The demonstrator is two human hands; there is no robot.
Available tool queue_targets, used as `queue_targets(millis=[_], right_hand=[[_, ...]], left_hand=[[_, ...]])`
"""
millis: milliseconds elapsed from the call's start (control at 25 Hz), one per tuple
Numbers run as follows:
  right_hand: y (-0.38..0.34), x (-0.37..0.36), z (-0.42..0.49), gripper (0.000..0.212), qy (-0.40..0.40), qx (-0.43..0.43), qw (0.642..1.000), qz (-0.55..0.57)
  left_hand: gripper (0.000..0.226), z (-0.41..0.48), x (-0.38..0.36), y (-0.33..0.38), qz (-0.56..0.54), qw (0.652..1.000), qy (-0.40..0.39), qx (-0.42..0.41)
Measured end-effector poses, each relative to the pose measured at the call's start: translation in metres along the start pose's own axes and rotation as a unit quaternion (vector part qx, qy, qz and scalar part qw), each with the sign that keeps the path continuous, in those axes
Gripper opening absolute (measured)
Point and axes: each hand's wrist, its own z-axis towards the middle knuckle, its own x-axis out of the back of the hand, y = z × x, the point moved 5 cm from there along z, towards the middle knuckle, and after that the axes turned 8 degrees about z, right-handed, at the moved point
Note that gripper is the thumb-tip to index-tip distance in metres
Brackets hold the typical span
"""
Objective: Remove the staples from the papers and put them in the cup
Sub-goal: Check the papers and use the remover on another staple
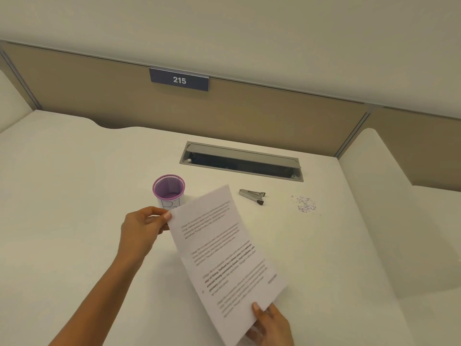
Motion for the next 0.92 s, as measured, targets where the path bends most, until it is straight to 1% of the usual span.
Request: queue_targets(millis=[40,120,200,280,360,400,440,480,520,600,680,720,760,800,920], right_hand=[[0.003,0.002,0.002,0.010,0.005,-0.019,0.999,-0.038],[0.000,0.010,0.009,0.025,0.030,-0.046,0.992,-0.117],[-0.020,0.013,0.020,0.032,0.045,-0.025,0.977,-0.206],[-0.058,0.001,0.033,0.025,0.037,0.064,0.949,-0.307],[-0.102,-0.028,0.052,0.013,0.012,0.174,0.912,-0.371],[-0.123,-0.046,0.067,0.008,0.004,0.226,0.885,-0.406],[-0.142,-0.067,0.083,0.004,0.004,0.272,0.851,-0.450],[-0.158,-0.087,0.100,0.010,0.009,0.312,0.808,-0.500],[-0.170,-0.106,0.120,0.022,0.016,0.341,0.762,-0.550],[-0.186,-0.138,0.155,0.043,0.041,0.364,0.664,-0.652],[-0.194,-0.161,0.178,0.054,0.064,0.363,0.559,-0.743],[-0.196,-0.168,0.187,0.055,0.070,0.355,0.518,-0.775],[-0.197,-0.173,0.195,0.055,0.074,0.345,0.489,-0.798],[-0.197,-0.174,0.202,0.054,0.077,0.332,0.473,-0.812],[-0.194,-0.173,0.213,0.045,0.086,0.308,0.454,-0.831]], left_hand=[[0.004,0.002,0.002,0.001,0.030,1.000,-0.005,-0.006],[0.006,0.006,0.004,0.002,0.078,0.997,-0.021,-0.007],[0.006,0.008,0.005,0.001,0.114,0.993,-0.035,-0.002],[0.007,0.010,0.005,0.003,0.145,0.988,-0.049,-0.002],[0.008,0.010,0.004,0.009,0.166,0.984,-0.062,-0.006],[0.009,0.010,0.004,0.012,0.171,0.983,-0.070,-0.008],[0.009,0.008,0.004,0.016,0.174,0.982,-0.078,-0.011],[0.010,0.006,0.005,0.020,0.178,0.980,-0.086,-0.014],[0.011,0.005,0.005,0.024,0.183,0.979,-0.093,-0.018],[0.012,0.002,0.007,0.032,0.195,0.975,-0.101,-0.031],[0.013,-0.001,0.010,0.042,0.210,0.971,-0.102,-0.052],[0.013,-0.002,0.011,0.047,0.215,0.970,-0.100,-0.062],[0.012,-0.003,0.012,0.052,0.218,0.968,-0.100,-0.071],[0.011,-0.004,0.013,0.056,0.222,0.967,-0.101,-0.079],[0.008,-0.005,0.016,0.067,0.230,0.963,-0.103,-0.097]])
